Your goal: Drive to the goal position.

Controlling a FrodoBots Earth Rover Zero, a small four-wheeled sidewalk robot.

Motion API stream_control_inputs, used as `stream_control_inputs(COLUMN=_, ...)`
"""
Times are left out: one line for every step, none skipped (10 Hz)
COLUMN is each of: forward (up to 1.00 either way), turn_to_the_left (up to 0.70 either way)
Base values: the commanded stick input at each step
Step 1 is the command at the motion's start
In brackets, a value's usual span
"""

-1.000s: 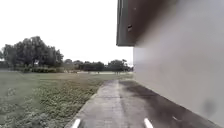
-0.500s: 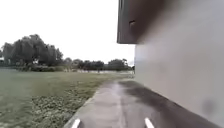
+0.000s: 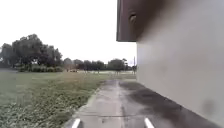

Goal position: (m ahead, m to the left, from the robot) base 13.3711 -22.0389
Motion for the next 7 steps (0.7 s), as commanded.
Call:
stream_control_inputs(forward=0.84, turn_to_the_left=0.03)
stream_control_inputs(forward=0.84, turn_to_the_left=0.03)
stream_control_inputs(forward=0.84, turn_to_the_left=0.03)
stream_control_inputs(forward=0.84, turn_to_the_left=0.03)
stream_control_inputs(forward=0.84, turn_to_the_left=0.03)
stream_control_inputs(forward=0.84, turn_to_the_left=0.03)
stream_control_inputs(forward=0.84, turn_to_the_left=0.03)
